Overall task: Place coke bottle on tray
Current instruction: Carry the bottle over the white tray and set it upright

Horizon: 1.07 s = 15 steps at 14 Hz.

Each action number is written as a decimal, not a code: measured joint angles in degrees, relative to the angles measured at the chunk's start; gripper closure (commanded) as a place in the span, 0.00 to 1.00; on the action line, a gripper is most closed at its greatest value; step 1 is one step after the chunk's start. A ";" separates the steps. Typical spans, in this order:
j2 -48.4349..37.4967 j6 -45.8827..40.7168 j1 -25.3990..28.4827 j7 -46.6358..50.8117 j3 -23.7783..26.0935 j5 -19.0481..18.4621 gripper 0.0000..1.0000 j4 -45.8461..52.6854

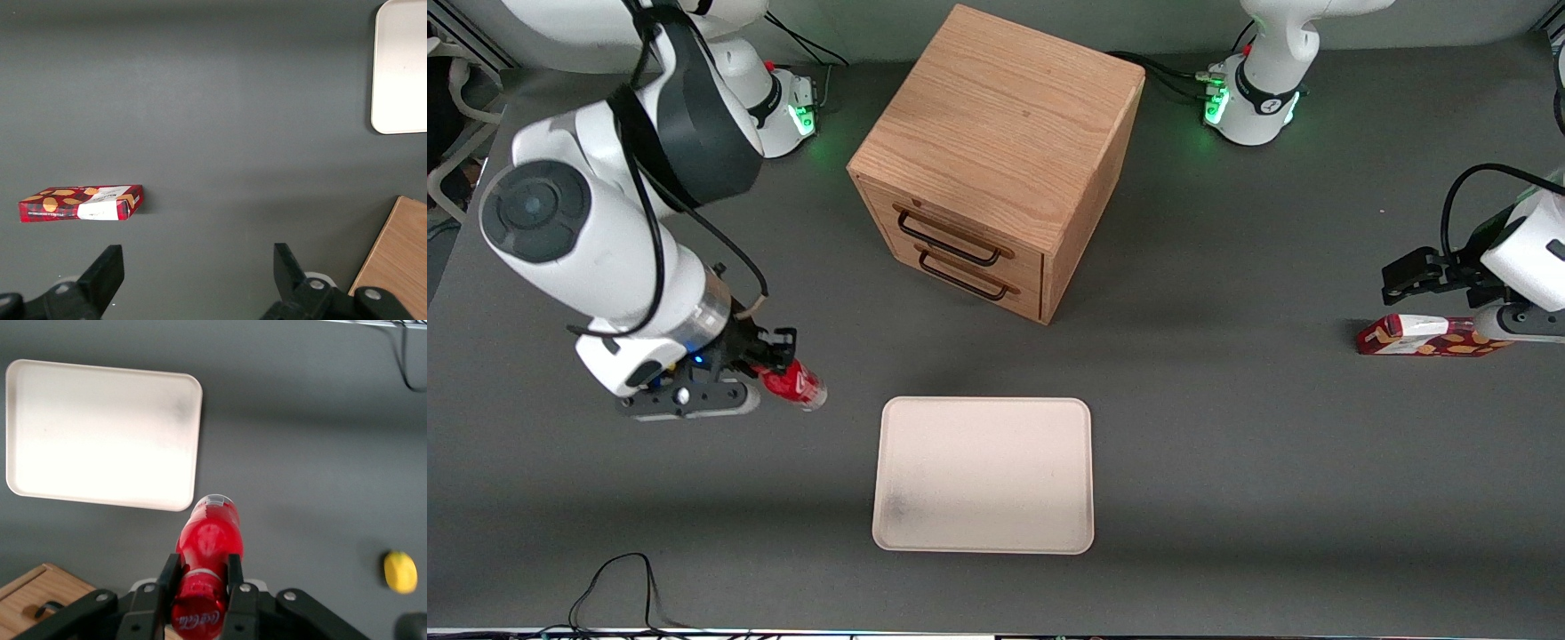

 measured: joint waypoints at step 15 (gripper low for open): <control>24.34 26.93 -0.30 -5.49 2.50 -1.67 1.00 9.12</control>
